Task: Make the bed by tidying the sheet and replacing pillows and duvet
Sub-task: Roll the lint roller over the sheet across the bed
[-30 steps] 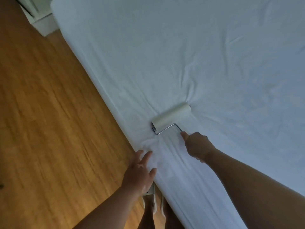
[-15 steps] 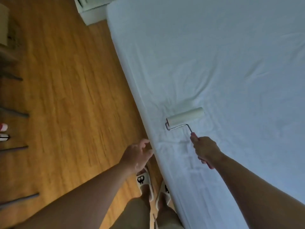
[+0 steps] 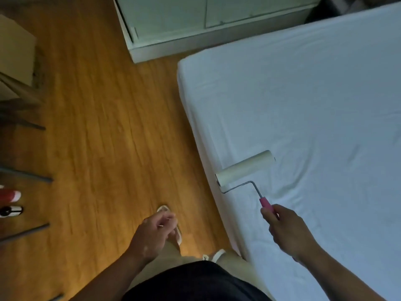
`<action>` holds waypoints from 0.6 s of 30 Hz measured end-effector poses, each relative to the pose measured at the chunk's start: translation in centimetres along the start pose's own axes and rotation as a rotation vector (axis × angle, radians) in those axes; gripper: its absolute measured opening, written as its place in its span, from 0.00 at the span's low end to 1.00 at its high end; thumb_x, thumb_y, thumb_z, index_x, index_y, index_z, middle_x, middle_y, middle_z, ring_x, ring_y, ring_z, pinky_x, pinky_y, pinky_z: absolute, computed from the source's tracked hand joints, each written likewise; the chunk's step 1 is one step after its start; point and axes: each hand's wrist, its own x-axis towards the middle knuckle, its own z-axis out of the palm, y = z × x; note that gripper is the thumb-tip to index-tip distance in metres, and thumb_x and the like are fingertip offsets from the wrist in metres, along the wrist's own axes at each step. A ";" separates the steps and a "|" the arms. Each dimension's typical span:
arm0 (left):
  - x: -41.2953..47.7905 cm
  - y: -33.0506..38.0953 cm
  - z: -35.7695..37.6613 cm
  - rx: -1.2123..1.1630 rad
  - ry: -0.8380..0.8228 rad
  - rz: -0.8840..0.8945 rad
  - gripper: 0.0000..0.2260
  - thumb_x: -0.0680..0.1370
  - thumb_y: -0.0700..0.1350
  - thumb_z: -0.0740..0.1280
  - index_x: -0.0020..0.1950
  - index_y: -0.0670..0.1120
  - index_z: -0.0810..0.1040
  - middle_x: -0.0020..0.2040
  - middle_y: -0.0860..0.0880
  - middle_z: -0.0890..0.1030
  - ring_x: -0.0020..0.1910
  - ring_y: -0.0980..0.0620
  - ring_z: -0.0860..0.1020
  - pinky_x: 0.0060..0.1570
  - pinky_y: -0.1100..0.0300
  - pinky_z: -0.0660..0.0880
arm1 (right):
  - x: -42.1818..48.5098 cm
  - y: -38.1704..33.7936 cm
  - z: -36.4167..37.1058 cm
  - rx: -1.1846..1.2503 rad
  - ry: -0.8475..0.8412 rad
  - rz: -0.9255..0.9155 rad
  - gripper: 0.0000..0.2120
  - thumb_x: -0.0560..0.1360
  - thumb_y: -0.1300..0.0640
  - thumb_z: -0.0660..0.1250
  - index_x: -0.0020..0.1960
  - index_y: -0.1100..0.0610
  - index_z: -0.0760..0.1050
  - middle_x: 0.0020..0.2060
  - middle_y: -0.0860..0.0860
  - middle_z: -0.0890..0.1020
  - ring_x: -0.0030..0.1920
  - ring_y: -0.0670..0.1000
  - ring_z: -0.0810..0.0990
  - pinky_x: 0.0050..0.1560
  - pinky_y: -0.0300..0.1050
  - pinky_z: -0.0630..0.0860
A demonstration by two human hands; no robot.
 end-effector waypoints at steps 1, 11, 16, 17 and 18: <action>1.4 0.8 -2.6 0.025 -0.020 0.003 0.04 0.81 0.48 0.69 0.53 0.55 0.82 0.43 0.54 0.86 0.42 0.58 0.83 0.54 0.51 0.80 | 0.9 -3.1 0.8 0.042 0.014 -0.004 0.20 0.79 0.43 0.62 0.37 0.55 0.63 0.25 0.47 0.67 0.27 0.49 0.64 0.33 0.46 0.62; 19.5 16.6 -23.8 0.034 -0.022 0.070 0.08 0.80 0.53 0.70 0.57 0.53 0.82 0.50 0.49 0.85 0.49 0.51 0.84 0.57 0.45 0.80 | 8.1 -19.7 4.8 0.145 0.093 0.125 0.18 0.78 0.43 0.64 0.38 0.55 0.70 0.25 0.48 0.74 0.27 0.49 0.71 0.34 0.43 0.68; 28.8 25.6 -28.1 -0.019 0.008 0.052 0.06 0.81 0.50 0.67 0.55 0.53 0.83 0.51 0.51 0.85 0.48 0.53 0.84 0.57 0.51 0.80 | 19.7 -30.1 2.6 0.245 0.078 0.137 0.16 0.78 0.47 0.65 0.38 0.57 0.72 0.23 0.48 0.73 0.26 0.50 0.69 0.34 0.46 0.65; 30.2 27.3 -28.9 -0.035 0.025 0.035 0.06 0.82 0.49 0.67 0.55 0.52 0.83 0.50 0.50 0.85 0.48 0.52 0.84 0.56 0.52 0.80 | 22.3 -32.8 1.8 0.256 0.061 0.127 0.16 0.78 0.47 0.65 0.38 0.57 0.70 0.23 0.48 0.72 0.26 0.50 0.68 0.34 0.46 0.64; 31.5 28.9 -29.8 -0.045 0.038 0.026 0.06 0.82 0.49 0.67 0.55 0.52 0.83 0.49 0.50 0.85 0.48 0.51 0.84 0.54 0.53 0.80 | 24.9 -35.7 0.8 0.263 0.043 0.116 0.16 0.77 0.47 0.64 0.37 0.56 0.68 0.23 0.48 0.70 0.27 0.50 0.66 0.35 0.47 0.63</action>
